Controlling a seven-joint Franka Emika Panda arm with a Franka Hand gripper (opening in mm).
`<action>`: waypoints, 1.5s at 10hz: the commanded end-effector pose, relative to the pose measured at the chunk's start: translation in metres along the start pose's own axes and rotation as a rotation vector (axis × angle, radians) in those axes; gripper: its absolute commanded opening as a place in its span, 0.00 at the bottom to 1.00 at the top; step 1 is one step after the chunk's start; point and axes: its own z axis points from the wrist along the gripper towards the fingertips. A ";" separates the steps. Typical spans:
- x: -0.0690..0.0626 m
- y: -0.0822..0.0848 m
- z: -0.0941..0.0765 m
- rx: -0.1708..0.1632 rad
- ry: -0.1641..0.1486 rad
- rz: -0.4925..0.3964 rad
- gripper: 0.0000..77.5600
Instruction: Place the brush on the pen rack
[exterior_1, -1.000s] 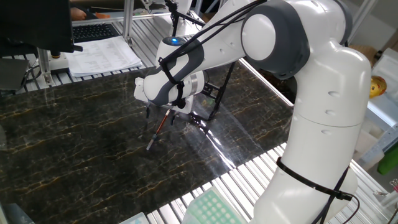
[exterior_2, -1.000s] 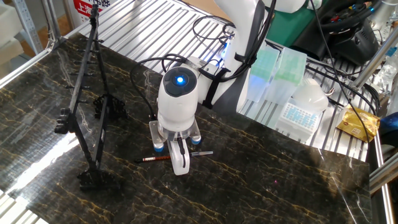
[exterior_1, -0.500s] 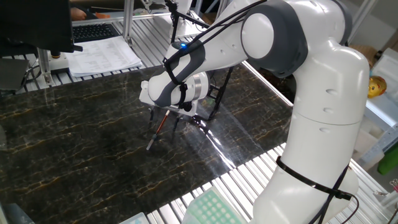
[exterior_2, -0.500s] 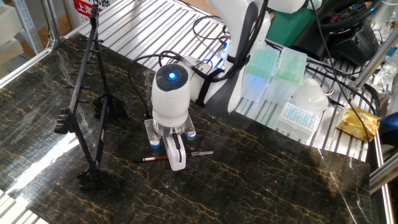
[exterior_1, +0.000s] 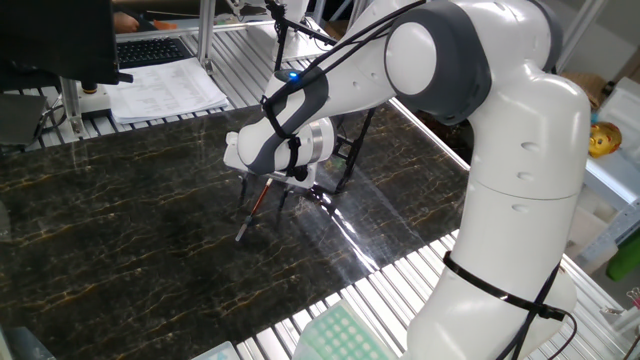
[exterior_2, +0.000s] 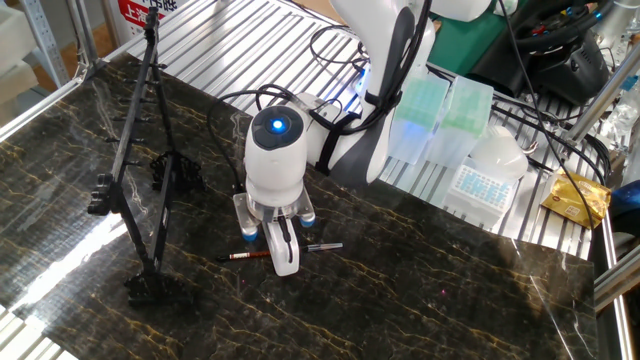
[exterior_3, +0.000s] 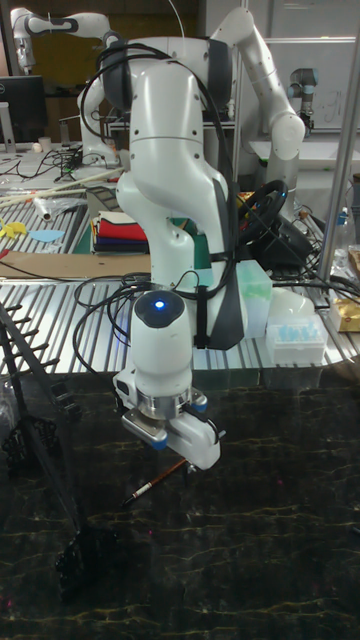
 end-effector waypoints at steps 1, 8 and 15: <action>-0.001 0.002 0.002 0.002 -0.010 0.000 1.00; -0.001 0.002 0.003 0.013 -0.022 -0.003 1.00; -0.001 0.002 0.003 0.014 -0.024 -0.003 0.01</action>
